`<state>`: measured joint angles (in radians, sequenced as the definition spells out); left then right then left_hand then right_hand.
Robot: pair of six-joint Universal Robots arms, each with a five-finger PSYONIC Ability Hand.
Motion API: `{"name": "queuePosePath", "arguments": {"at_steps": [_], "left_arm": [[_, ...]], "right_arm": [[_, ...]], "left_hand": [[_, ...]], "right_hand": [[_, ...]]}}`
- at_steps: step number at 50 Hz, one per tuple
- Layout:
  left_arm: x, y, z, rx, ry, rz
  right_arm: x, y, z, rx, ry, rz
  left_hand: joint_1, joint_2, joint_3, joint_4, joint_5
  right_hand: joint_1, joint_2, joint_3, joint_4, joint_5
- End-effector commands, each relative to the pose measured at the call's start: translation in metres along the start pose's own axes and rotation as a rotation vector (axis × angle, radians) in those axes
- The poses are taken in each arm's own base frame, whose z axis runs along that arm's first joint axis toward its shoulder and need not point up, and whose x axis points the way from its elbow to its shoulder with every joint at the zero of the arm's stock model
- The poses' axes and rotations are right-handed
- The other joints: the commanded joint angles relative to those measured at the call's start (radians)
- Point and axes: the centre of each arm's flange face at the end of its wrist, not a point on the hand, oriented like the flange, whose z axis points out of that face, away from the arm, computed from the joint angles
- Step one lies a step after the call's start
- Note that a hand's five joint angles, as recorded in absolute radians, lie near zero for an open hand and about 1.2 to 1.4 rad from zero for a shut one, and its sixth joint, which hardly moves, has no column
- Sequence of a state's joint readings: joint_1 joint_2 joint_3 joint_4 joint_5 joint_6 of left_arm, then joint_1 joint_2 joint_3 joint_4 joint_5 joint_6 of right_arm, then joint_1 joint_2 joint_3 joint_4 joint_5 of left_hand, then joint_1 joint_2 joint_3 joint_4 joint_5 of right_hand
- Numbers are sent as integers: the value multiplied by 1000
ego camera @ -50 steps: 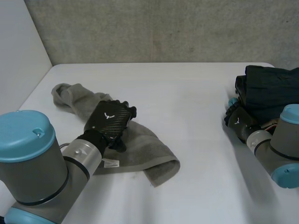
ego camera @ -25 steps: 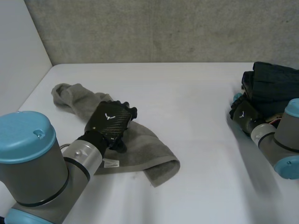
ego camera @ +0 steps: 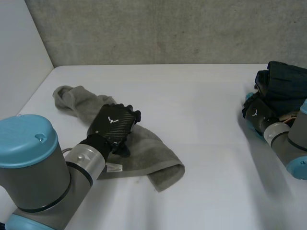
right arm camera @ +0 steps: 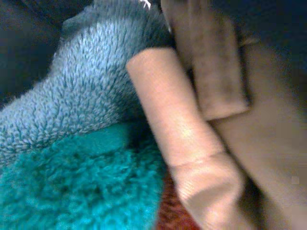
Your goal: Fold the laundry.
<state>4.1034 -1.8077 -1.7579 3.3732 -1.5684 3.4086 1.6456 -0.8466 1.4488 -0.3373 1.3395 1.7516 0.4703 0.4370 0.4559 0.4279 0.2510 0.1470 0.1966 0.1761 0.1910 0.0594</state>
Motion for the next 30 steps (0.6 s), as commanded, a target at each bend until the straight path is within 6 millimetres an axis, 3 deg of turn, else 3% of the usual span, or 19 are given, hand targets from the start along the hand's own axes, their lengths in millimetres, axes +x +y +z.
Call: {"name": "queuePosePath", "arguments": {"at_steps": [1, 6, 12, 23, 30], "left_arm": [[-2, -2, 0, 4, -7, -1], [-4, -6, -1, 17, -15, -1], [-7, -13, -3, 38, -25, -3], [-22, -22, -5, 59, -71, -9], [-28, -21, -4, 48, -87, -6]], "right_arm": [[4, -32, -23, 62, -4, 1], [4, -70, -40, 144, -4, 33], [22, -110, -65, 236, 1, 208], [55, -152, -110, 267, -165, 712], [49, -169, -132, 205, -343, 1006]], "left_hand": [[-19, 14, -5, 23, 26], [-19, 14, -5, 23, 26], [-22, 11, -8, 20, 23], [-34, 0, -19, 9, 11], [-34, 0, -19, 9, 11]], "right_hand": [[28, -22, -2, -17, -59], [28, -22, -2, -17, -59], [28, -22, -2, -17, -59], [28, -22, -2, -17, -59], [28, -22, -2, -17, -59]]}}
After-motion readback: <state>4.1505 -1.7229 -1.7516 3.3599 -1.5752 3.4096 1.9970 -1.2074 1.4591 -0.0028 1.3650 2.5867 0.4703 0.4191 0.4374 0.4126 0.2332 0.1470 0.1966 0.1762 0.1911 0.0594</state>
